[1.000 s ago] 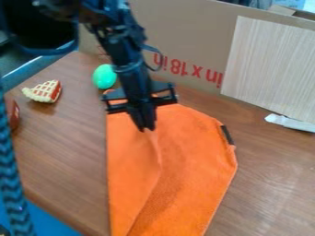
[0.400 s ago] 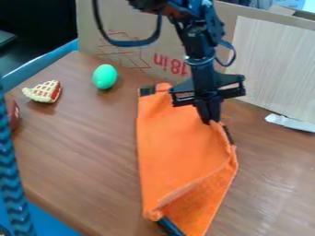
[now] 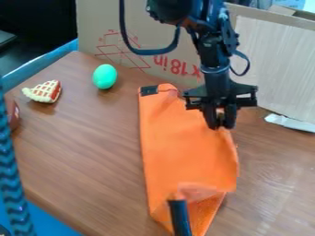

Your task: Fold the clothe from bottom left to top right

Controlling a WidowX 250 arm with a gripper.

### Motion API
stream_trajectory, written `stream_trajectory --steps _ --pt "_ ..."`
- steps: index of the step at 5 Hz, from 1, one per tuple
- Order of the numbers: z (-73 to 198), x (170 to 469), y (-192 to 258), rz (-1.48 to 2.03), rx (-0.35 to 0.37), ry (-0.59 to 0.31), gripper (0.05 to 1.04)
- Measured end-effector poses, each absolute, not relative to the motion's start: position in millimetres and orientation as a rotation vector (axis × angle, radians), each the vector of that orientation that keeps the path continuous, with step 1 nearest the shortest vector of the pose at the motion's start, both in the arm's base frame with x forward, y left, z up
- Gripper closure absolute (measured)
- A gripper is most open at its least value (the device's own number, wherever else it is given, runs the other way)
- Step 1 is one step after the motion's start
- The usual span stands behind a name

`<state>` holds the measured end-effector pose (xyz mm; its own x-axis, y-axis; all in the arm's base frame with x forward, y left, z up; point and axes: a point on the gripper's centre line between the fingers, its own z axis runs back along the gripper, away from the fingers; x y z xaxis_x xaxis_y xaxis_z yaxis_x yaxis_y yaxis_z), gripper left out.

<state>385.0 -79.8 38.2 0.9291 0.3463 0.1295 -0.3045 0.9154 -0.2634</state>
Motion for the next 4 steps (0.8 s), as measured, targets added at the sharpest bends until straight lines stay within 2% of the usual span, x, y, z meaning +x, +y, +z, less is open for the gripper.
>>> stream_trajectory --steps 1,2,3,4 --pt "39.1 387.6 -82.3 0.269 -0.296 -0.197 0.282" --pt "40.3 382.5 -77.5 0.189 -0.35 -0.16 0.079" --pt "55.6 373.4 -74.9 -0.054 -0.42 -0.095 0.081" --pt "82.8 351.2 -44.7 -0.284 -0.358 0.009 0.083"
